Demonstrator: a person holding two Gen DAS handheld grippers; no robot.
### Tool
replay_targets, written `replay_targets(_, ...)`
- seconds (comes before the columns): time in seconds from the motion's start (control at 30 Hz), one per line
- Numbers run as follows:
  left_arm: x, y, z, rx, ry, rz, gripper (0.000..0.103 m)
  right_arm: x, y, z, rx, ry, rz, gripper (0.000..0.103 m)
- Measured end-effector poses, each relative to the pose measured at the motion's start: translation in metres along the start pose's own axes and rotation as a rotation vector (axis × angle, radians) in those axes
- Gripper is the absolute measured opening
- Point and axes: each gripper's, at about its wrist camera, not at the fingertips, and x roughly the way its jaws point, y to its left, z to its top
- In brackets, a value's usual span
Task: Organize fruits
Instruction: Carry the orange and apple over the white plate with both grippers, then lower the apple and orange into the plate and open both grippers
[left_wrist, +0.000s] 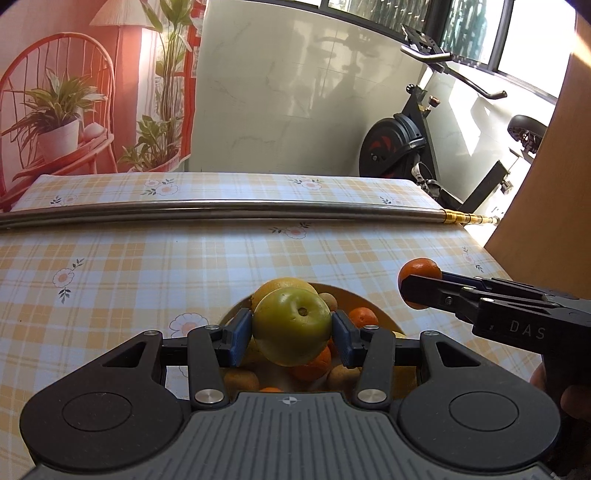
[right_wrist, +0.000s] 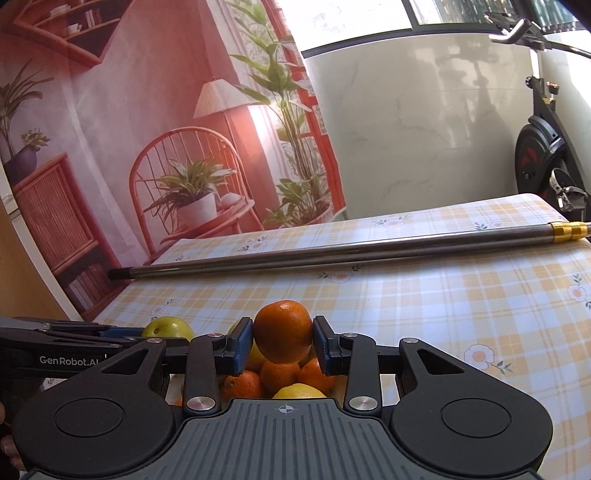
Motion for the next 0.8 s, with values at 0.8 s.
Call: replay_targets(0.8, 0.005, -0.002, -0.042, -0.009, 0.135, -0.063, 0.049, -0.003, 0.024, -0.02, -0.08, 0.097, 0.066, 0.032)
